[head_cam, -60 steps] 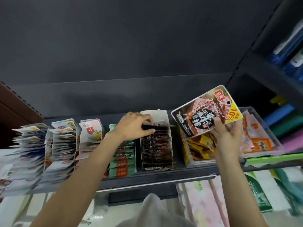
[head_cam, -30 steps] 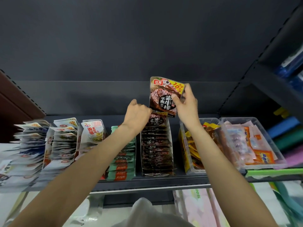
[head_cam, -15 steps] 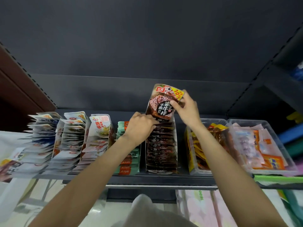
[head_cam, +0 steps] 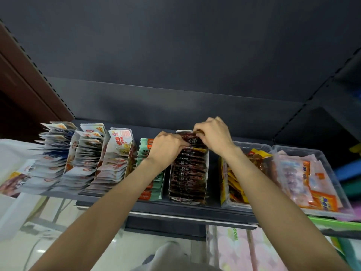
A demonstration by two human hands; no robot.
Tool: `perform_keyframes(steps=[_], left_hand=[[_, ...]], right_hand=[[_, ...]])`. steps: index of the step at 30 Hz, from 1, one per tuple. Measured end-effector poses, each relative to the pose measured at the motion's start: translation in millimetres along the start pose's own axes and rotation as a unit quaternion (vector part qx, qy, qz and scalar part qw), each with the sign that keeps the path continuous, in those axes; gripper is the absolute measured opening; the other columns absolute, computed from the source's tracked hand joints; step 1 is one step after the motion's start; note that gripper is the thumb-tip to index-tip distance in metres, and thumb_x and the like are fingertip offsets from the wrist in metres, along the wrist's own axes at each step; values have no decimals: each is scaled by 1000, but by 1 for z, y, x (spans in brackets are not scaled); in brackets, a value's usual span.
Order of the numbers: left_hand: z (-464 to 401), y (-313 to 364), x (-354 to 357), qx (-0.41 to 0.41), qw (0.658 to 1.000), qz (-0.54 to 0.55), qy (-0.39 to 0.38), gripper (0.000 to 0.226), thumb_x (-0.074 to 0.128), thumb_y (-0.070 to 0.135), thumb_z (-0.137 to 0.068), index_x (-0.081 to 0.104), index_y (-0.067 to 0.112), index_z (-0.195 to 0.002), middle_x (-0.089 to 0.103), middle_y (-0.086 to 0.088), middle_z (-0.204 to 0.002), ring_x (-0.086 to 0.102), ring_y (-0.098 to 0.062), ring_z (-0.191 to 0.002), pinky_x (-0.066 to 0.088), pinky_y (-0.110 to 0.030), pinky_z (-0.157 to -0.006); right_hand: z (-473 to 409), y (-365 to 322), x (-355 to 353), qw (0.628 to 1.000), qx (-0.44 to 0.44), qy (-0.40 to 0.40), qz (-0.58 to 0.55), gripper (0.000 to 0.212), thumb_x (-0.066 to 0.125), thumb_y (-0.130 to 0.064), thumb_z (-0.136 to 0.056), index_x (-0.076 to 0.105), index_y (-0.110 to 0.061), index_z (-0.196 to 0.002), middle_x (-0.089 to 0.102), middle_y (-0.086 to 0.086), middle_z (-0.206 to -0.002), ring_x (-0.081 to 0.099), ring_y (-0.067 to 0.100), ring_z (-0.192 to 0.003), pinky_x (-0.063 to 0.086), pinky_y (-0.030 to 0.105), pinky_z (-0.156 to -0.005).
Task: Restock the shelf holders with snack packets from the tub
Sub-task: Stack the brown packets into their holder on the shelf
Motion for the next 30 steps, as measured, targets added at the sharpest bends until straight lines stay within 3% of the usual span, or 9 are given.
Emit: perform_keyframes(steps=[5,7,9,13,17,20,25,27,30], left_hand=[[2,4,2,-18,1000,7,-3,31,43,29,-99,60,36,-124,61,9,-125,57,-13,-111,32,-27,-96],[10,6,-1,-31,999,29,15,32,47,30,-97,57,31,-128,60,7,-127,53,-16,-115,32,-29,-97],[25,5,-11,-56,991,92,80,32,54,27,-94,60,25,-125,63,3,-121,54,-20,-113,37,-33,-96],[82,-4,-35,-125,914,247,297,13,55,24,-90,61,17,-100,61,3,-95,55,-16,-92,43,-28,-81],[160,-35,-48,-232,833,310,395,4,50,26,-90,48,27,-93,53,12,-88,53,-8,-85,41,-21,-76],[225,-78,-52,-262,850,266,372,10,49,28,-91,58,23,-92,59,15,-89,55,-7,-86,42,-21,-78],[336,-167,-43,-294,905,141,274,26,50,28,-91,72,14,-91,68,5,-87,55,-10,-86,41,-21,-78],[375,-214,-35,-335,906,131,224,24,52,29,-89,73,16,-92,70,4,-88,60,-17,-85,45,-28,-73],[420,-298,-17,-417,879,173,155,14,62,16,-88,71,20,-99,71,6,-96,63,-20,-88,48,-30,-73]], right_hand=[[-1,-7,11,996,49,-66,40,28,52,-15,-94,70,-26,-110,65,8,-98,53,24,-99,35,29,-90],[3,-8,2,997,69,-44,-1,25,55,-23,-95,68,-26,-116,68,5,-104,53,22,-104,34,31,-94],[15,-14,-11,993,84,28,-81,28,57,-27,-94,64,-21,-120,69,1,-110,54,21,-108,35,33,-94],[56,-59,-37,942,72,200,-259,23,57,-18,-95,66,-16,-116,68,-2,-109,58,15,-104,45,30,-90],[73,-130,-32,912,45,232,-335,15,55,-11,-95,68,-10,-102,68,-6,-97,61,6,-89,44,13,-82],[70,-193,-10,921,-38,173,-347,14,54,-9,-93,67,-4,-91,69,0,-89,64,13,-81,49,21,-71],[66,-308,51,929,-129,-21,-346,11,58,-10,-92,66,-12,-99,70,-3,-92,64,12,-82,53,29,-67],[61,-354,83,909,-115,-107,-386,14,57,-14,-93,66,-15,-103,71,-5,-96,65,10,-84,55,30,-69],[47,-423,133,893,-99,-186,-398,15,56,-15,-94,65,-18,-104,69,-7,-101,63,7,-87,54,28,-74]])
Point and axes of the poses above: each hand's wrist, its own z-axis away from the middle knuckle, its own x-axis out of the palm, y = z × x, the point moved 1 cm from there along -z, towards the middle knuckle
